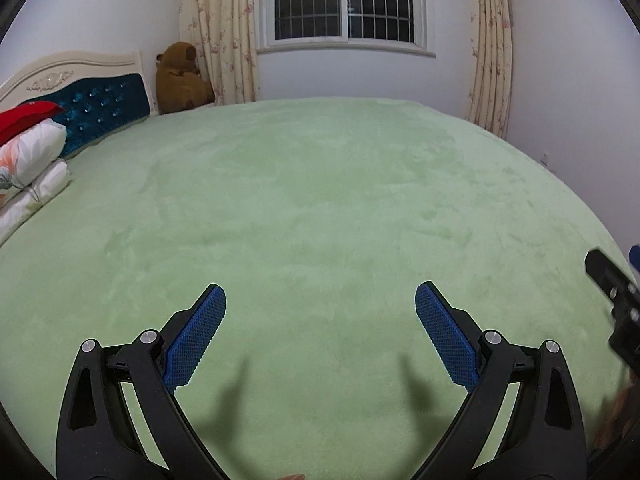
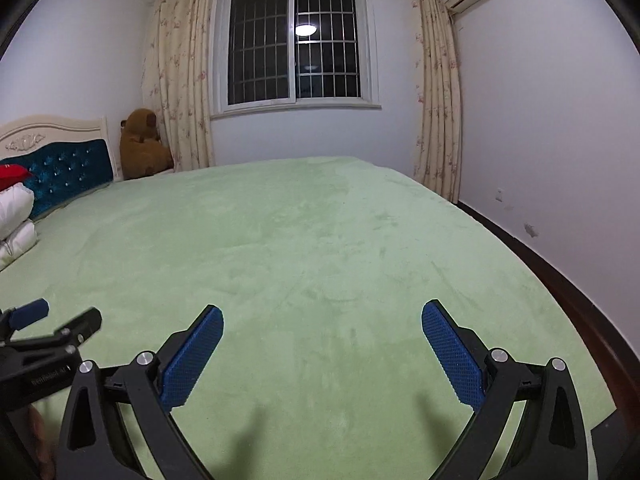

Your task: Collect trash

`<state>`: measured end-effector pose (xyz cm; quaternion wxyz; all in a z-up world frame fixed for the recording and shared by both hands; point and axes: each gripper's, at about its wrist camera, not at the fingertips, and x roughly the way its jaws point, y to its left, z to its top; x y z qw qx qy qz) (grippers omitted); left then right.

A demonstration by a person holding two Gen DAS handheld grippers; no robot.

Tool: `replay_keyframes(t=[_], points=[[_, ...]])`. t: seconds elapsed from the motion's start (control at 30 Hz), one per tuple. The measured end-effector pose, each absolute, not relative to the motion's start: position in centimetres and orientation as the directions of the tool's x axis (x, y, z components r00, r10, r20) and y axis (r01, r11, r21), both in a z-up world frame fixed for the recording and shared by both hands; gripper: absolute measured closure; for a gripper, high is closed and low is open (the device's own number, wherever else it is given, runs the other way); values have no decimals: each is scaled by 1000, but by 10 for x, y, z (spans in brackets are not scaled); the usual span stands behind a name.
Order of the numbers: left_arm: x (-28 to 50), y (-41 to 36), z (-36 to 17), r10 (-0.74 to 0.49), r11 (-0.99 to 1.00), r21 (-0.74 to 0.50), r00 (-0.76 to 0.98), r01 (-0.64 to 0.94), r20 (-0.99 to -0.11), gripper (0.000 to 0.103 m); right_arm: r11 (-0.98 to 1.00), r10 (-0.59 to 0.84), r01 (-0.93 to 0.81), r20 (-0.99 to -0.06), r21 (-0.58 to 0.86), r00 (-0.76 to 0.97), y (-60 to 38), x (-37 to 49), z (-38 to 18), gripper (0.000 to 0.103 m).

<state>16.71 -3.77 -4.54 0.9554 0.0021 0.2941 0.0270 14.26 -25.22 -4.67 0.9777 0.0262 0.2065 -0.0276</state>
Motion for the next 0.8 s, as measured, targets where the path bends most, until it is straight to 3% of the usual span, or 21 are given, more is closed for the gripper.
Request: replay_keyframes(t=[0.8], points=[[167, -29, -51, 4, 999, -42, 819, -34, -573, 10, 995, -51, 82, -420, 57, 906, -256, 143, -52, 5]])
